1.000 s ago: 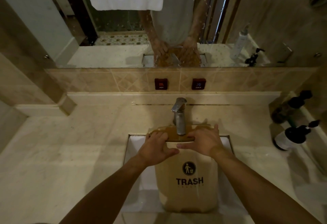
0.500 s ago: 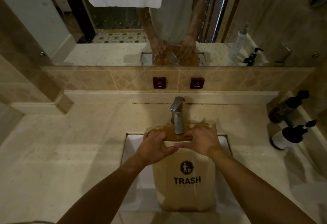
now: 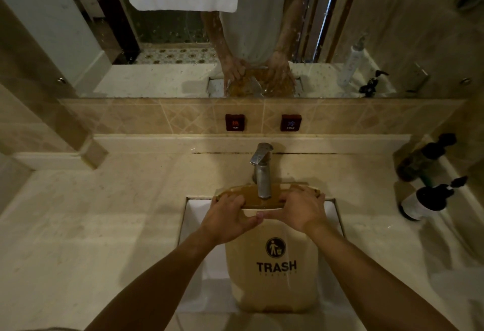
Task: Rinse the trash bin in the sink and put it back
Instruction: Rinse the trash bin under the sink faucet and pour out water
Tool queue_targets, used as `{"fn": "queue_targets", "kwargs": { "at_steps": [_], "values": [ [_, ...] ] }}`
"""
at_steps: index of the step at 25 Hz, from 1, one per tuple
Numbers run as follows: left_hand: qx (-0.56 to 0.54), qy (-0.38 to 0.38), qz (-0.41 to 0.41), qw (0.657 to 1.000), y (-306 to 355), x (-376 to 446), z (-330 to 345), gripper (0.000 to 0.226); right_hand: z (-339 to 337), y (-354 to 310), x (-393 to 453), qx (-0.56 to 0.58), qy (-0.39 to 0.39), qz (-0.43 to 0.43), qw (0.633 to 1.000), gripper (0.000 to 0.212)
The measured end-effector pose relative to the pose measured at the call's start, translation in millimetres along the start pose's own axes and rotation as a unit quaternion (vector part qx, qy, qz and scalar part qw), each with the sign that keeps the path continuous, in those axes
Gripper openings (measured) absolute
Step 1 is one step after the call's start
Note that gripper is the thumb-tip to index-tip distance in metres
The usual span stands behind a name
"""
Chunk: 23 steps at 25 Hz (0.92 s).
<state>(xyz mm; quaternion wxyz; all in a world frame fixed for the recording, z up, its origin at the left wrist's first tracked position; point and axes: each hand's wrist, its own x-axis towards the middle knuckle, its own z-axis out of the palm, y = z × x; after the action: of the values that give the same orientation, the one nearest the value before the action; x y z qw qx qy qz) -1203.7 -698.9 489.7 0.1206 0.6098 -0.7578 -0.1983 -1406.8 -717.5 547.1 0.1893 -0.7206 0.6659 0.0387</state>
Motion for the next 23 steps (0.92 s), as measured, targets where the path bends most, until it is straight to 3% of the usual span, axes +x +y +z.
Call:
{"fn": "queue_targets", "kwargs": {
  "at_steps": [13, 23],
  "values": [
    [-0.001, 0.001, 0.002, 1.000, 3.8, -1.1, -4.6, 0.056, 1.0, 2.8, 0.5, 0.061, -0.003, 0.002, 0.998, 0.061],
    [-0.010, -0.001, -0.003, 1.000, 4.4, -1.2, -4.2, 0.059, 3.0, 4.4, 1.9, 0.054, 0.000, 0.000, 0.999, 0.070]
  ]
}}
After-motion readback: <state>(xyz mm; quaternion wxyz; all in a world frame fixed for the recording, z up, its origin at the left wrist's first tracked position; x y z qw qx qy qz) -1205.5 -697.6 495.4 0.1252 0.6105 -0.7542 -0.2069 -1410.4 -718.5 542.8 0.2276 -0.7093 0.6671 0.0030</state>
